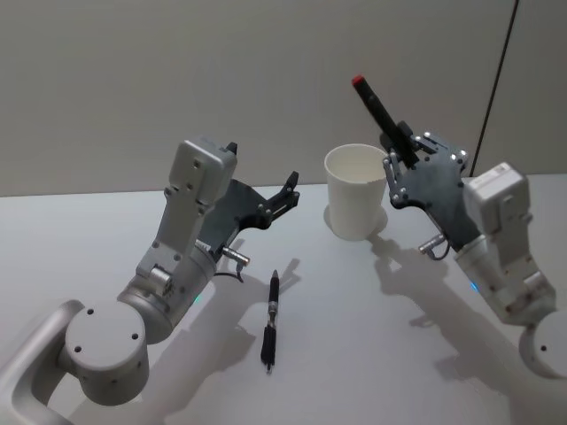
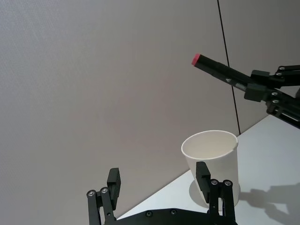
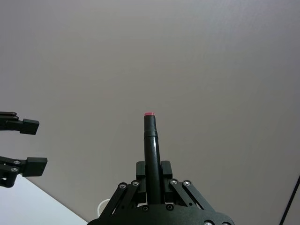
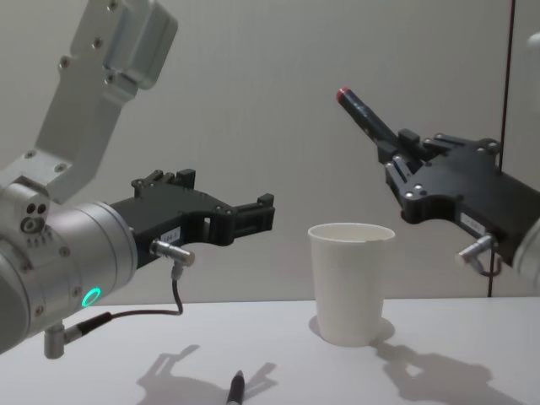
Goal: Place the pen into the pen holder.
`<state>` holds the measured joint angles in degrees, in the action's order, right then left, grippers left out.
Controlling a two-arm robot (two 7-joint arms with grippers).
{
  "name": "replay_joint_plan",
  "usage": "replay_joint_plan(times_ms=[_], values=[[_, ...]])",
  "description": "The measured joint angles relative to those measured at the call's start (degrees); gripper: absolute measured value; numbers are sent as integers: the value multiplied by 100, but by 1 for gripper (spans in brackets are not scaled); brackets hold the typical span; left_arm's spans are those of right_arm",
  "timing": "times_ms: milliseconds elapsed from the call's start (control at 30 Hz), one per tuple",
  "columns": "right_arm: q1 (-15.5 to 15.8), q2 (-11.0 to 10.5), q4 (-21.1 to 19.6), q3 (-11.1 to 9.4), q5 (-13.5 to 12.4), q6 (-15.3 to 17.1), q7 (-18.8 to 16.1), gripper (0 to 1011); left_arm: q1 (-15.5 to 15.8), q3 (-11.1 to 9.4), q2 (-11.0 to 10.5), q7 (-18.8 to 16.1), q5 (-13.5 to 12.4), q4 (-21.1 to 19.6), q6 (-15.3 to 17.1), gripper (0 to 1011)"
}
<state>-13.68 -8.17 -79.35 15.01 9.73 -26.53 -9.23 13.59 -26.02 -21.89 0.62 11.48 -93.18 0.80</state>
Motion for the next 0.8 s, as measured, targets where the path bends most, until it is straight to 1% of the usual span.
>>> replay_joint_plan(times_ms=[67,167,200,300,800], values=[[-150,71,204,16,102,-103,27,187,0,0,0,0,0,0,0,1001],[-253,122,349,29,162,-161,45,187,0,0,0,0,0,0,0,1001],[-328,160,457,41,202,-200,55,187,0,0,0,0,0,0,0,1001],[-420,208,591,55,239,-239,69,187,0,0,0,0,0,0,0,1001],[-1023,519,1536,150,388,-437,162,187,0,0,0,0,0,0,0,1001]])
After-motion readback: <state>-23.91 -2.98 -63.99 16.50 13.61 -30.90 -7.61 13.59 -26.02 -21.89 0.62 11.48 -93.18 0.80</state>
